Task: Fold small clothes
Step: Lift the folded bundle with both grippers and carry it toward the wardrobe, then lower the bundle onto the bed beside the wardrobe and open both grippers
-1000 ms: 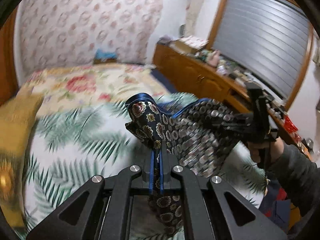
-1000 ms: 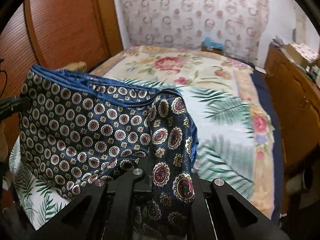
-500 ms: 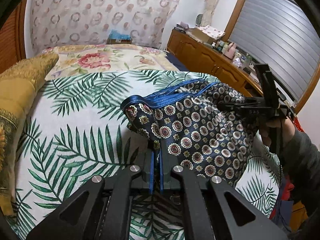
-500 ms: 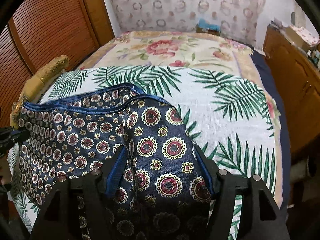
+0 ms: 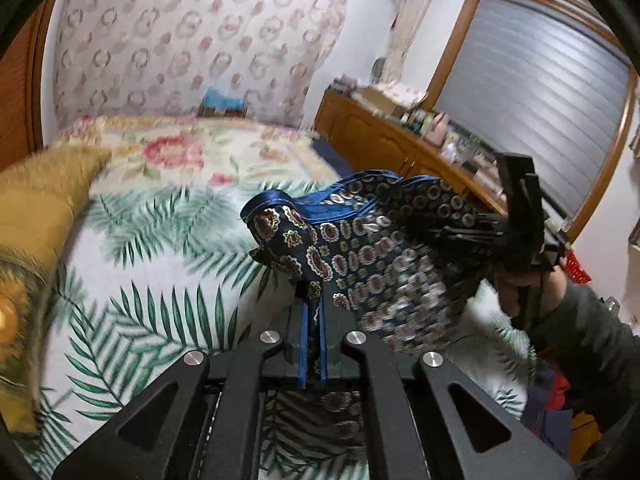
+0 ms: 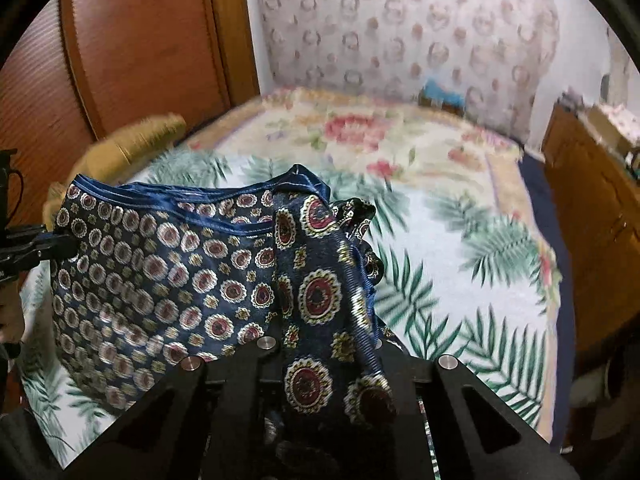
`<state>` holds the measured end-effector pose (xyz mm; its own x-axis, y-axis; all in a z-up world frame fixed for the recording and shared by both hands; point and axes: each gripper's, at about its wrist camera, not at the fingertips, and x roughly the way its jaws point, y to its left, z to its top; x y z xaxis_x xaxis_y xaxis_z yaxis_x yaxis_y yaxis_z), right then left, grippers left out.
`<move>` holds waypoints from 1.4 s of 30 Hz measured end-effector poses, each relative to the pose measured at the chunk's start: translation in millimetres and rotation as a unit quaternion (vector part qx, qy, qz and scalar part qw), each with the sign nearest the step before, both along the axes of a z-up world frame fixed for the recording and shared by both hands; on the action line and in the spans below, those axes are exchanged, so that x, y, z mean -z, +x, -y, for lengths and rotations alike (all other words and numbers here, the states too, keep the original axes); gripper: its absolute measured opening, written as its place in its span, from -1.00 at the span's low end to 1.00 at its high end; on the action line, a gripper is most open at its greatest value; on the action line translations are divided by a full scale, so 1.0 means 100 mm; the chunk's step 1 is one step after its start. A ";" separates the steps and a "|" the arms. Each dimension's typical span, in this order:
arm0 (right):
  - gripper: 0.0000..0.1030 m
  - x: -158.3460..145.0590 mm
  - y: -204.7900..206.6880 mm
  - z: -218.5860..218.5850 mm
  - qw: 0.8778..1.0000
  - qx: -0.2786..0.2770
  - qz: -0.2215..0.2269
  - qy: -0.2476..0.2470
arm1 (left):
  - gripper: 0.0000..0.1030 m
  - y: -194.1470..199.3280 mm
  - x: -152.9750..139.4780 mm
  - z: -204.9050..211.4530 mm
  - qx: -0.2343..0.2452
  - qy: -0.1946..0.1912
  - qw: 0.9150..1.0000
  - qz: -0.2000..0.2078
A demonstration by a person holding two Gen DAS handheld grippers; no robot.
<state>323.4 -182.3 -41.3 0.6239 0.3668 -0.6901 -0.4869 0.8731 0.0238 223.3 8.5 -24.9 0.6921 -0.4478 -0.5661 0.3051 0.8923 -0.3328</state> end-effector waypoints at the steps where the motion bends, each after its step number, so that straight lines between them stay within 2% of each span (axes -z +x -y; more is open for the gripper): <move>1: -0.79 -0.08 -0.03 -0.03 1.000 -0.005 0.011 0.003 | -0.91 -0.06 -0.12 -0.03 -0.003 -0.003 1.000 0.014; 6: -0.80 -0.55 -0.12 -0.35 0.997 -0.039 0.068 0.015 | -0.91 -0.29 -0.52 -0.32 -0.029 -0.009 0.998 0.059; 10: -0.80 -0.86 -0.07 -0.73 0.992 -0.076 0.102 0.026 | -0.91 -0.49 -0.76 -0.78 -0.083 -0.001 0.992 0.090; 16: -0.80 -1.16 0.27 -1.72 0.979 -0.150 0.136 0.022 | -0.91 -0.74 -0.72 -1.60 -0.177 0.001 0.980 0.094; 19: -0.79 -1.05 0.74 -2.31 0.972 -0.188 0.141 0.000 | -0.91 -0.77 -0.57 -1.93 -0.218 0.006 0.972 0.083; 23: -0.79 -0.93 1.07 -3.17 0.962 -0.233 0.138 -0.031 | -0.91 -0.82 -0.29 -2.36 -0.263 -0.004 0.963 0.059; 26: -0.79 -0.81 1.30 -3.71 0.953 -0.263 0.137 -0.053 | -0.91 -0.84 -0.10 -2.50 -0.280 -0.007 0.959 0.041; 30: -0.76 -0.53 1.70 -4.25 0.947 -0.291 0.114 -0.075 | -0.91 -0.79 0.09 -2.50 -0.292 0.012 0.956 0.015; 32: -0.70 -0.40 1.90 -4.44 0.947 -0.300 0.092 -0.071 | -0.91 -0.73 0.17 -2.49 -0.293 0.019 0.956 0.007; 33: -0.61 -0.35 1.99 -4.52 0.947 -0.301 0.082 -0.071 | -0.91 -0.74 0.19 -2.47 -0.296 0.023 0.955 0.005; 34: -0.43 -0.31 2.08 -4.59 0.949 -0.299 0.072 -0.070 | -0.91 -0.75 0.20 -2.47 -0.298 0.028 0.954 0.003; 35: -0.34 -0.27 2.17 -4.62 0.952 -0.292 0.063 -0.067 | -0.91 -0.75 0.20 -2.45 -0.301 0.037 0.953 0.005; 37: -0.01 -0.34 2.30 -4.49 0.957 -0.281 0.050 -0.047 | -0.86 -0.79 0.16 -2.47 -0.304 0.046 0.952 0.008; 39: 0.12 -0.45 2.39 -4.40 0.963 -0.264 0.044 -0.015 | -0.66 -0.82 0.12 -2.47 -0.312 0.057 0.948 0.015; 40: 0.18 -0.52 2.39 -4.31 0.966 -0.256 0.047 -0.001 | -0.63 -0.85 0.09 -2.45 -0.312 0.062 0.948 0.023; 42: 0.24 -0.63 2.46 -4.20 0.970 -0.235 0.062 0.020 | -0.44 -0.91 0.03 -2.45 -0.312 0.070 0.947 0.029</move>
